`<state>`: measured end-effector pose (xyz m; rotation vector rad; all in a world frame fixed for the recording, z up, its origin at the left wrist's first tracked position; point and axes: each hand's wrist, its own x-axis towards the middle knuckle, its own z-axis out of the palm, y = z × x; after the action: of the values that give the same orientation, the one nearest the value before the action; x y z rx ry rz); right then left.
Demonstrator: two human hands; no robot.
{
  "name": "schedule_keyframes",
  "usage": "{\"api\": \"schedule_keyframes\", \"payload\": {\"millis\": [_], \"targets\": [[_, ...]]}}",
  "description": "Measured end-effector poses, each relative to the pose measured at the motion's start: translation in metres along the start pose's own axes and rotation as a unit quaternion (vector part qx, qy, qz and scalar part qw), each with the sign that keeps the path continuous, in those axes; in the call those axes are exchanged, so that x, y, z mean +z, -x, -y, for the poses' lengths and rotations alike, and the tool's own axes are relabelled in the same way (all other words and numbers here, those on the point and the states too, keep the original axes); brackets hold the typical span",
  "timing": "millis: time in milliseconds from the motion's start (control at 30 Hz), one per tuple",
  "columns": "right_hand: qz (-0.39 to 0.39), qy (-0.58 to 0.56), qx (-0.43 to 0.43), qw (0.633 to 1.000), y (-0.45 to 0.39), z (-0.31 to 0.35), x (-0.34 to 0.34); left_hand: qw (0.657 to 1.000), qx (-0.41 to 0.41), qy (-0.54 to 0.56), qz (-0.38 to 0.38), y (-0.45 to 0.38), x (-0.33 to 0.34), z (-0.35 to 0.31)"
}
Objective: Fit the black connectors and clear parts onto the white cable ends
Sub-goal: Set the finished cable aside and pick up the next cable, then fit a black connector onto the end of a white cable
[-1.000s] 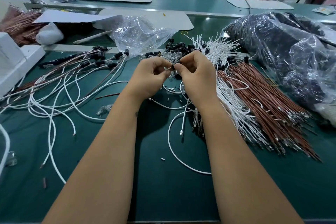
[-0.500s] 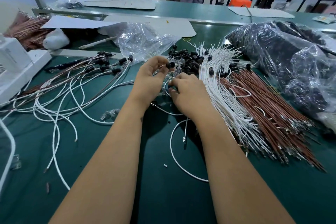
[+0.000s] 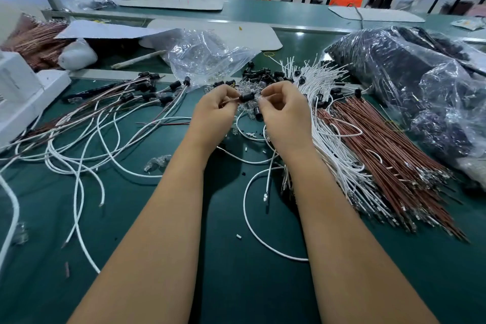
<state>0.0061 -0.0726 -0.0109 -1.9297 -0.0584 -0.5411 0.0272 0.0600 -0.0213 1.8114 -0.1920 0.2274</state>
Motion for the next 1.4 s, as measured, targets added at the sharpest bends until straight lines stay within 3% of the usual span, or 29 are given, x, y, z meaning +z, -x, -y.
{"api": "schedule_keyframes", "payload": {"millis": [100,300,667,1200,1400], "targets": [[-0.012,-0.087,0.059,0.994,-0.002,-0.001,-0.003,0.999,-0.019,-0.049,0.013,0.001,0.002,0.0],[-0.006,-0.206,0.129,0.97,-0.005,-0.003,-0.004,0.999,-0.021,-0.03,0.025,0.004,0.002,-0.004],[0.001,-0.174,0.122,0.977,-0.005,-0.003,-0.004,0.998,-0.006,-0.024,0.049,0.004,0.002,-0.003],[-0.017,-0.109,0.108,0.988,-0.006,-0.01,-0.002,0.998,0.051,-0.043,0.001,0.004,0.001,0.001],[0.02,-0.192,0.118,0.974,-0.004,-0.01,-0.006,0.999,0.042,-0.011,-0.008,0.002,-0.001,0.002]]}}
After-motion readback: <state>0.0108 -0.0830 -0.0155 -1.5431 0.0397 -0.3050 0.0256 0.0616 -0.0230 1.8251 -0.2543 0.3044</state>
